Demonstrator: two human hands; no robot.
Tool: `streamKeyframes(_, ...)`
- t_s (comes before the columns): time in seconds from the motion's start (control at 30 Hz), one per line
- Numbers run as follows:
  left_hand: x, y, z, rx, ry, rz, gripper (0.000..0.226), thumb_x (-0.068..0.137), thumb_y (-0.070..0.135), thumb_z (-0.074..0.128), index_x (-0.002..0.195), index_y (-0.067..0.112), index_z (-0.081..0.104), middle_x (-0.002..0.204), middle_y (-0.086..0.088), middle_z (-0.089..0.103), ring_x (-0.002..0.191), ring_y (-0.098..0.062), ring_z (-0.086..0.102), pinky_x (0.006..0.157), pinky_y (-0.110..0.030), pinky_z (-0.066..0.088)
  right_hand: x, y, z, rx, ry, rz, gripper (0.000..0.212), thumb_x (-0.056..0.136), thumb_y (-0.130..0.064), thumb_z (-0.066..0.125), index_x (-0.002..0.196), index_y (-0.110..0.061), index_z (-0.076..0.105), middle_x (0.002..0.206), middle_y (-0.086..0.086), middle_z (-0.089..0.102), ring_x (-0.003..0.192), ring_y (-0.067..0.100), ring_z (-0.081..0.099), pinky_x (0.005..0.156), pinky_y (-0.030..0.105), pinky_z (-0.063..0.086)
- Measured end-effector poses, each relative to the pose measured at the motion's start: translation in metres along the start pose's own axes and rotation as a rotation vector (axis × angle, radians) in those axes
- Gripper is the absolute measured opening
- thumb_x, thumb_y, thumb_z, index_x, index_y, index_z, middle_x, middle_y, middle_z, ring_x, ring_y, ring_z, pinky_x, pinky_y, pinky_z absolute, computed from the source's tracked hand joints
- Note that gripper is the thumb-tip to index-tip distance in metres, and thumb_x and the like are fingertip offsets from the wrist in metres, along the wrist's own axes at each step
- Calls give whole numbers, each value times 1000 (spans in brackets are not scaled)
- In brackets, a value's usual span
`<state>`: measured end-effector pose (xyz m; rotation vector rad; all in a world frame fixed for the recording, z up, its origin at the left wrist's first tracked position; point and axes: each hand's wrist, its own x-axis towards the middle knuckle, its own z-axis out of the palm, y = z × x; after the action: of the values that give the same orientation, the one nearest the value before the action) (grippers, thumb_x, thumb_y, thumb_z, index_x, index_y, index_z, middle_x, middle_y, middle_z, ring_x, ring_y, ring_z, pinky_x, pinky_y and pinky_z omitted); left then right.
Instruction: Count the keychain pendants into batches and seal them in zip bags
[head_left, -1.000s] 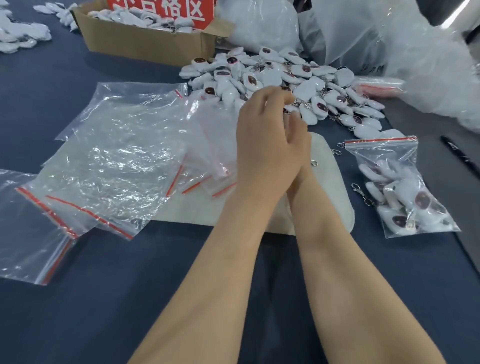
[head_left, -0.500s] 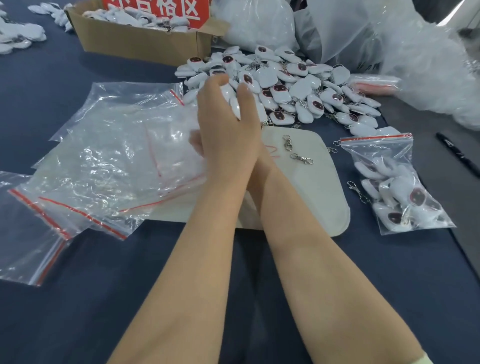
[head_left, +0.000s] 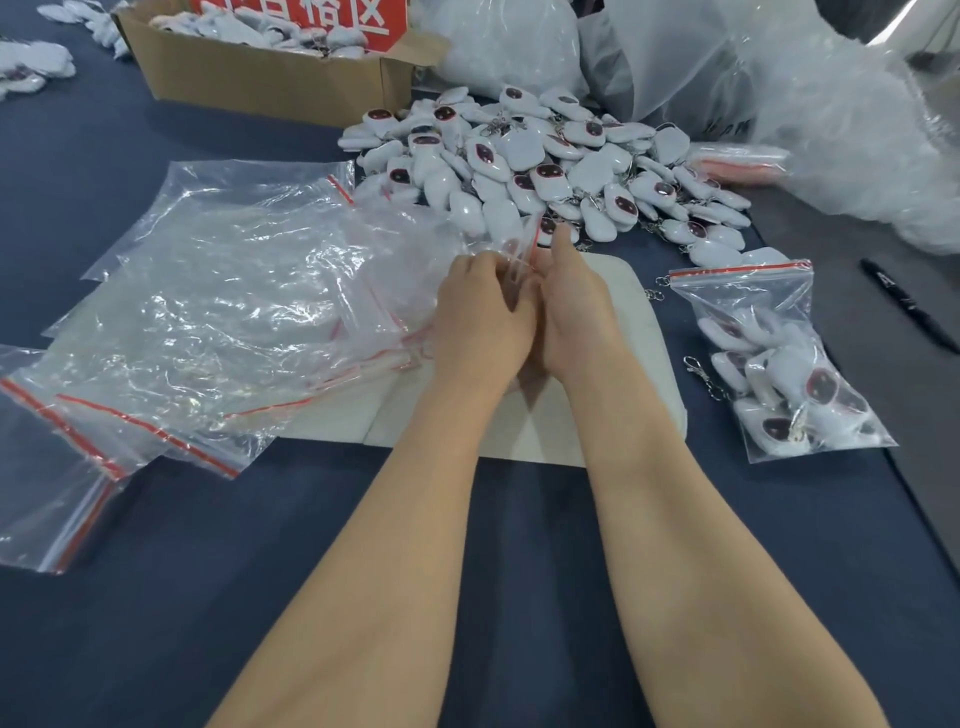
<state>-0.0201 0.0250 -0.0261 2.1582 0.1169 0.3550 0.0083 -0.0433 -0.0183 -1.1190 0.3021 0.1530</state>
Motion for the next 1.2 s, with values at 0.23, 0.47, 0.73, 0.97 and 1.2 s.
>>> streamKeyframes(0.23, 6, -4, -1, -101, 140, -39, 25, 95, 18, 47, 91, 7, 70, 91, -9, 68, 86, -23, 59, 76, -29, 42, 1, 9, 2, -304, -16, -207, 20, 96, -5, 46, 81, -8, 59, 76, 8, 61, 75, 19, 59, 77, 33, 51)
streamKeyframes(0.47, 8, -3, -3, -214, 122, -107, 17, 92, 19, 54, 91, 11, 69, 81, 6, 62, 81, -12, 59, 71, -18, 41, 0, 13, 4, -486, 44, -344, 19, 96, -20, 54, 82, -13, 65, 78, 4, 66, 78, 18, 61, 84, 41, 51)
streamKeyframes(0.73, 7, 1, -6, -308, 322, -50, 9, 90, 13, 56, 81, 14, 58, 72, 11, 56, 72, -8, 54, 67, -10, 40, 5, 12, 1, -688, 110, -510, 10, 93, -13, 55, 90, -14, 65, 68, -2, 60, 71, 17, 55, 70, 31, 44)
streamKeyframes(0.97, -2, 11, -10, -124, 459, 262, 13, 93, 6, 46, 99, 3, 57, 97, -6, 58, 78, -15, 49, 67, -20, 37, -2, 13, 4, -967, -161, -443, 20, 102, -23, 40, 87, -24, 53, 79, -14, 53, 76, 2, 54, 75, 24, 42)
streamKeyframes(1.2, 5, 8, -34, -134, 643, 296, 22, 87, 1, 42, 99, 2, 61, 101, -12, 58, 85, -23, 55, 72, -22, 42, -5, 6, -3, -818, -229, -428, 15, 94, -3, 51, 104, -13, 58, 56, -11, 53, 44, -2, 44, 45, 9, 32)
